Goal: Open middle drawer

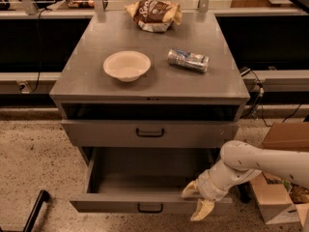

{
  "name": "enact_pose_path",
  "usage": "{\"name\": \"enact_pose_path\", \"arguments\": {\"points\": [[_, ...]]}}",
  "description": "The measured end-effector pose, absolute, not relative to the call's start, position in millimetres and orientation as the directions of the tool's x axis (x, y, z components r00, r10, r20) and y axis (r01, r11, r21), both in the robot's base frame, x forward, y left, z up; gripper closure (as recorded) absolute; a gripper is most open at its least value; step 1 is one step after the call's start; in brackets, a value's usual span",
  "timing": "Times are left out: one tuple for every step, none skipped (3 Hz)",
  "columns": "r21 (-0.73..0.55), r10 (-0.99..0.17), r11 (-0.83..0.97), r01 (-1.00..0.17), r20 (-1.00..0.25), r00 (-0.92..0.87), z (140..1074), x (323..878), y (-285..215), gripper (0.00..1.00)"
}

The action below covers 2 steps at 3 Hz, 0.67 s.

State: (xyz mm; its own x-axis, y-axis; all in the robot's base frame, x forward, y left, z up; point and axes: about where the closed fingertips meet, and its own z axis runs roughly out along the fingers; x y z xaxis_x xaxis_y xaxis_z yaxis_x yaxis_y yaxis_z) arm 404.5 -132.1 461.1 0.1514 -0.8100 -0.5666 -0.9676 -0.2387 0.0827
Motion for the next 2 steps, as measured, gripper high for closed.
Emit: {"name": "enact_pose_path", "arguments": {"points": [[0.032, -0.809, -0.214, -0.976, -0.565, 0.159, 473.8, 412.3, -134.8, 0.36], [-0.059, -0.834, -0.151, -0.987, -0.529, 0.160, 483.0, 440.3, -135.7, 0.36]]}}
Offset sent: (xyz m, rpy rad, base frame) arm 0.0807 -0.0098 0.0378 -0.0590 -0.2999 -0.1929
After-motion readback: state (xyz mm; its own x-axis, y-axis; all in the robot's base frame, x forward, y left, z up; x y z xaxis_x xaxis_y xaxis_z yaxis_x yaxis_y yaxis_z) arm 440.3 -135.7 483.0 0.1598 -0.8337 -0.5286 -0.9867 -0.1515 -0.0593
